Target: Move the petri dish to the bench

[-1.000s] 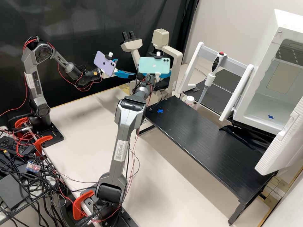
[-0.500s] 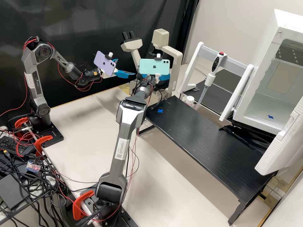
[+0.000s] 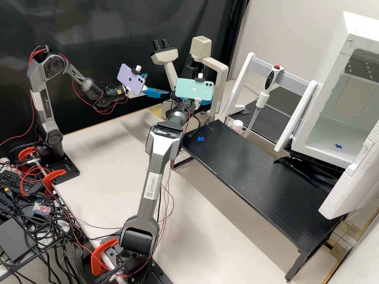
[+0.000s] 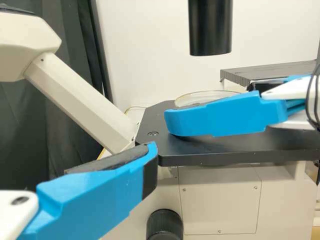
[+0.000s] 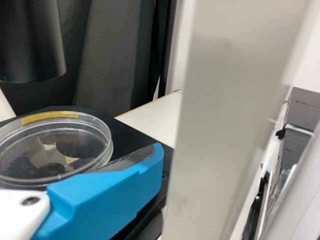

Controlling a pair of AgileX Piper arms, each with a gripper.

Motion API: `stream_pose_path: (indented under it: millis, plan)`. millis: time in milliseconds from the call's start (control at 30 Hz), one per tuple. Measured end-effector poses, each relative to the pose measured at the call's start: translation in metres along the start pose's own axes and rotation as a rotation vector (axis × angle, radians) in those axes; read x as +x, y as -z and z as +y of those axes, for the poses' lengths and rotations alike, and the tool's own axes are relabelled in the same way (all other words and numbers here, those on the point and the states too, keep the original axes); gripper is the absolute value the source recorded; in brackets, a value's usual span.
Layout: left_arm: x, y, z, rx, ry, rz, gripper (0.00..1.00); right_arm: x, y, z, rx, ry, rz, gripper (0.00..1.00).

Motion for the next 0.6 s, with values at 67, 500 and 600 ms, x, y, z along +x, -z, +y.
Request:
stream_pose_path:
  millis: [67, 500, 600]
  plan:
    - [0.0, 0.0, 0.0, 0.0, 0.0, 0.0, 1.0, 0.0, -0.002, -0.001, -0.001, -0.006, -0.004, 0.0]
    - [0.0, 0.0, 0.0, 0.0, 0.0, 0.0, 1.0, -0.001, -0.01, -0.008, 0.003, -0.012, -0.022, 0.0]
    - [0.0, 0.0, 0.0, 0.0, 0.0, 0.0, 1.0, -0.001, -0.011, -0.008, 0.004, -0.02, -0.025, 0.0]
